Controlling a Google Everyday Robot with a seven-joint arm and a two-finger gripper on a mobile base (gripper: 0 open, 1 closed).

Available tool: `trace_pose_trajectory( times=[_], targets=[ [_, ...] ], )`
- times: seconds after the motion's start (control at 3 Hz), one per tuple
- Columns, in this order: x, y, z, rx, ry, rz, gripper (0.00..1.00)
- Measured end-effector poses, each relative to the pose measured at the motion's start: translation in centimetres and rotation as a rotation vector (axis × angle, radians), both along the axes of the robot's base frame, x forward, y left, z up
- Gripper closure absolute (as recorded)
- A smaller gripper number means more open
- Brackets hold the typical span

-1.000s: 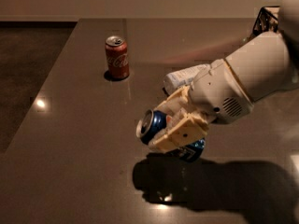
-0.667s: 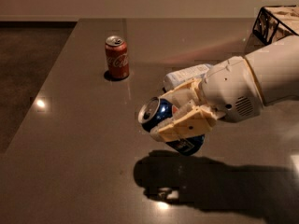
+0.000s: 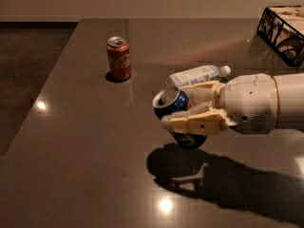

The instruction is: Place pepsi can upright

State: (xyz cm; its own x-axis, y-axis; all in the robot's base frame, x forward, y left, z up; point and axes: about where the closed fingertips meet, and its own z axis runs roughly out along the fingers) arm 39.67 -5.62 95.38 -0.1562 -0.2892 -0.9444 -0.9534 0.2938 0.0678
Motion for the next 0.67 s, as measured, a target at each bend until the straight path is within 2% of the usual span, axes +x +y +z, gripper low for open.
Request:
trace_pose_trajectory(
  times=[0.33,0.67],
  targets=[
    [0.9,-0.8,-1.0,0.106,-0.028,-0.073,1.0],
    [1.3,-1.2,-2.1,0.217,-0.044,-0.112,1.0]
  ],
)
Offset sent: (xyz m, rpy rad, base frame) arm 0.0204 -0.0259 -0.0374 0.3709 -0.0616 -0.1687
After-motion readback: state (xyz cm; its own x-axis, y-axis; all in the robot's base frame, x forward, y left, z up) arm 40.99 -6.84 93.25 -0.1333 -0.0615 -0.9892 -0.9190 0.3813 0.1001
